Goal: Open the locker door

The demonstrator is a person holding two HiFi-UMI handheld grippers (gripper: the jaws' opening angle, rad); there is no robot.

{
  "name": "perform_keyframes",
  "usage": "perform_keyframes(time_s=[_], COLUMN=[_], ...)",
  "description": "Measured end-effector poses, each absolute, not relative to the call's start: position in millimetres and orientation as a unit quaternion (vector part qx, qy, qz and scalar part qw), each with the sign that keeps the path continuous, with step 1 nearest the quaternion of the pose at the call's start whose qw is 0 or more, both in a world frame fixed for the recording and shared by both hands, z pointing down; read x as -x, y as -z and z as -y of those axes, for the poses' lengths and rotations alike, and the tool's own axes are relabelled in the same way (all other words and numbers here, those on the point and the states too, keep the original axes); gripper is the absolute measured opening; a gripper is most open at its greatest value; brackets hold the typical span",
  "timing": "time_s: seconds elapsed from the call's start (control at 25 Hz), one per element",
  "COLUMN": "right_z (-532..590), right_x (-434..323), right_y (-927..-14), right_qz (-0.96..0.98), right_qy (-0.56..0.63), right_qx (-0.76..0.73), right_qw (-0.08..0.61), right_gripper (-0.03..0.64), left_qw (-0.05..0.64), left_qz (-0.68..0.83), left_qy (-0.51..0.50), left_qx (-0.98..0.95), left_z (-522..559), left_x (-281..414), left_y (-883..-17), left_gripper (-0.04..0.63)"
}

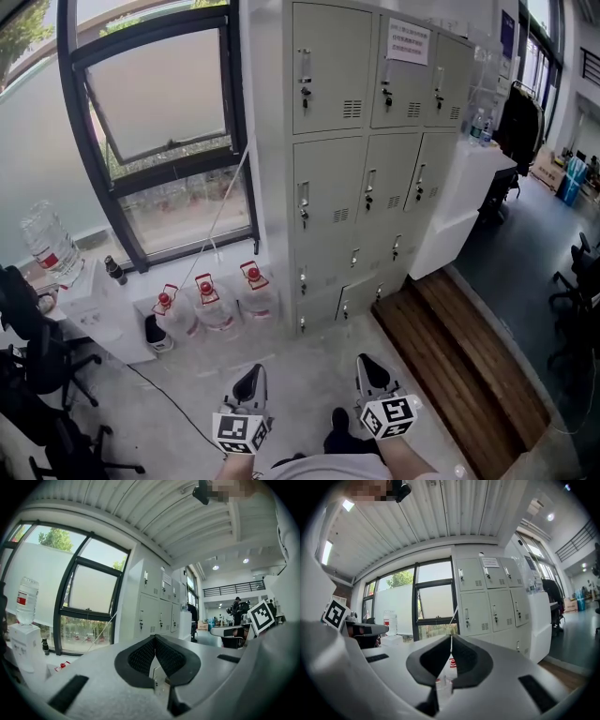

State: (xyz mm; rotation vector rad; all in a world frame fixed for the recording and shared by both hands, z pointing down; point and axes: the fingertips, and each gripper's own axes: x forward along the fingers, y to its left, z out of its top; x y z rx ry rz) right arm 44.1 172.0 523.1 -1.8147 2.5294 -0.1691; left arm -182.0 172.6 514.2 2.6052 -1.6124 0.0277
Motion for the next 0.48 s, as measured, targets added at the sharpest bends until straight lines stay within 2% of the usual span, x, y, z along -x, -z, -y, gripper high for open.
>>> perform_keyframes(time_s=[0.48], right_z=[4.9], right_x=[-42.0], right_y=[-525.6], right_qz=[-0.839], right_qy=[0.033], right_qx=[0.543], right_qw=[0.031], right_gripper=[0.015], left_qw=[0.030], left_qz=[0.568], left_qy=[-0.016], left_qx=[-0.822], left_z=[-22.2], left_x=[180.2], left_y=[-518.5], left_gripper=[0.005])
